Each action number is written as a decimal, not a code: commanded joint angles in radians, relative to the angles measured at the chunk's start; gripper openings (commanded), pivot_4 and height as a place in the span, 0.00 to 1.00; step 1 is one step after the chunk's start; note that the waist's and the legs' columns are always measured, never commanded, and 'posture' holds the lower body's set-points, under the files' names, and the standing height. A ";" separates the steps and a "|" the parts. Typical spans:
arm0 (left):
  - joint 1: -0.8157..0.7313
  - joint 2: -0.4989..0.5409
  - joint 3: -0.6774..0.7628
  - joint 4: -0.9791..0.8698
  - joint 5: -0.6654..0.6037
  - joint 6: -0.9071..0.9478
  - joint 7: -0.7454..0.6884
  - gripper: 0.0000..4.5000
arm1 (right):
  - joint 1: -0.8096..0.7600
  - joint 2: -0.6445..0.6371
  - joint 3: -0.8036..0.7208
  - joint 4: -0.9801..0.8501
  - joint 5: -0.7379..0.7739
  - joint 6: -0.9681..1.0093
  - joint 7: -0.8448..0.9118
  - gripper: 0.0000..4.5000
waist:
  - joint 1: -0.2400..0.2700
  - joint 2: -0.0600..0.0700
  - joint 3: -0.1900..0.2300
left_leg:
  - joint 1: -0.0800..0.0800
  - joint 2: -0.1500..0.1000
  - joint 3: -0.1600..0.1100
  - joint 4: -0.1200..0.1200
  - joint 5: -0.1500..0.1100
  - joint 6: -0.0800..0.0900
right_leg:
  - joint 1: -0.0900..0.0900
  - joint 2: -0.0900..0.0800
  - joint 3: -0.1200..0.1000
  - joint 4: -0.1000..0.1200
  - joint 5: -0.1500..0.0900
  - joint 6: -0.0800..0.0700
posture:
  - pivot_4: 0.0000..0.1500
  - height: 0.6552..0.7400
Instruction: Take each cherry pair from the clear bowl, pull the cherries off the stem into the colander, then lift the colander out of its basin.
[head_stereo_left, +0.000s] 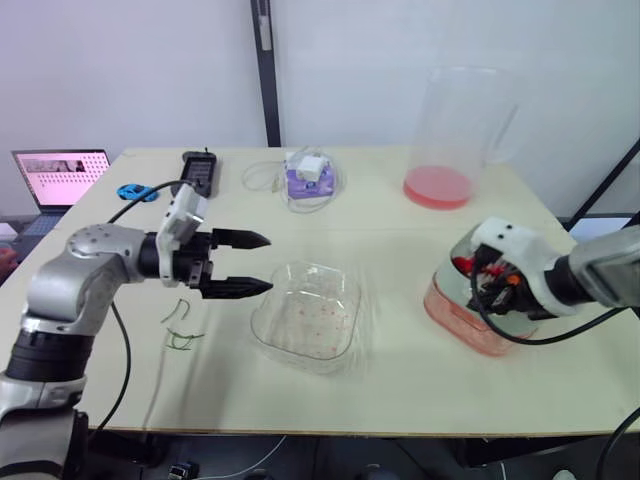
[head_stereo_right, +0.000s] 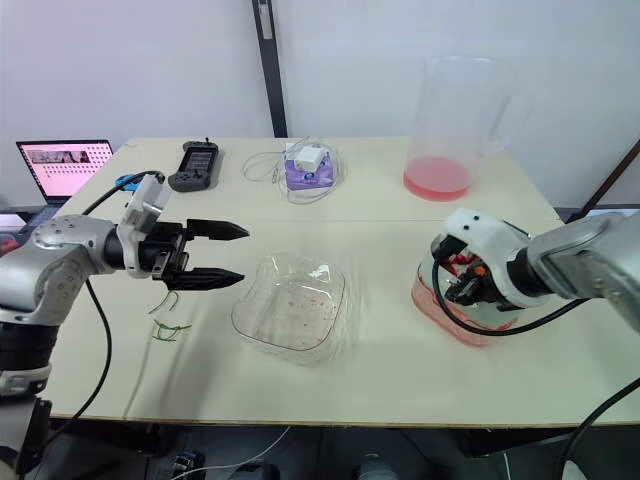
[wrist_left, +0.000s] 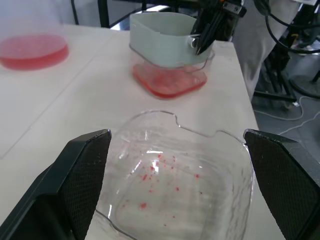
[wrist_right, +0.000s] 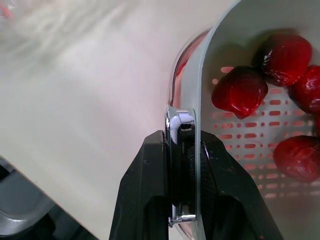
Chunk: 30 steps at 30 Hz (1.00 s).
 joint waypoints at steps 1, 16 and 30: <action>-0.040 -0.024 -0.021 0.017 0.013 -0.034 -0.019 1.00 | -0.011 -0.042 -0.077 -0.010 0.014 0.007 0.025 0.05 | 0.000 0.000 0.000 | 0.000 0.000 0.000 0.000 0.000 0.000 | 0.000 0.000 0.000 0.000 0.000 0.000 | 1.00 0.92; -0.090 -0.049 -0.052 0.074 0.052 -0.073 -0.050 1.00 | 0.036 -0.084 -0.169 -0.031 0.043 0.007 0.050 0.05 | 0.001 0.000 0.000 | 0.000 0.000 0.000 0.000 0.000 0.000 | 0.000 0.000 0.000 0.000 0.000 0.000 | 1.00 0.92; -0.110 -0.071 -0.046 0.090 0.068 -0.080 -0.045 1.00 | 0.156 -0.005 -0.277 -0.016 0.123 0.006 -0.019 0.05 | 0.000 0.000 0.000 | 0.000 0.000 0.000 0.000 0.000 0.000 | 0.000 0.000 0.000 0.001 0.000 0.000 | 1.00 0.92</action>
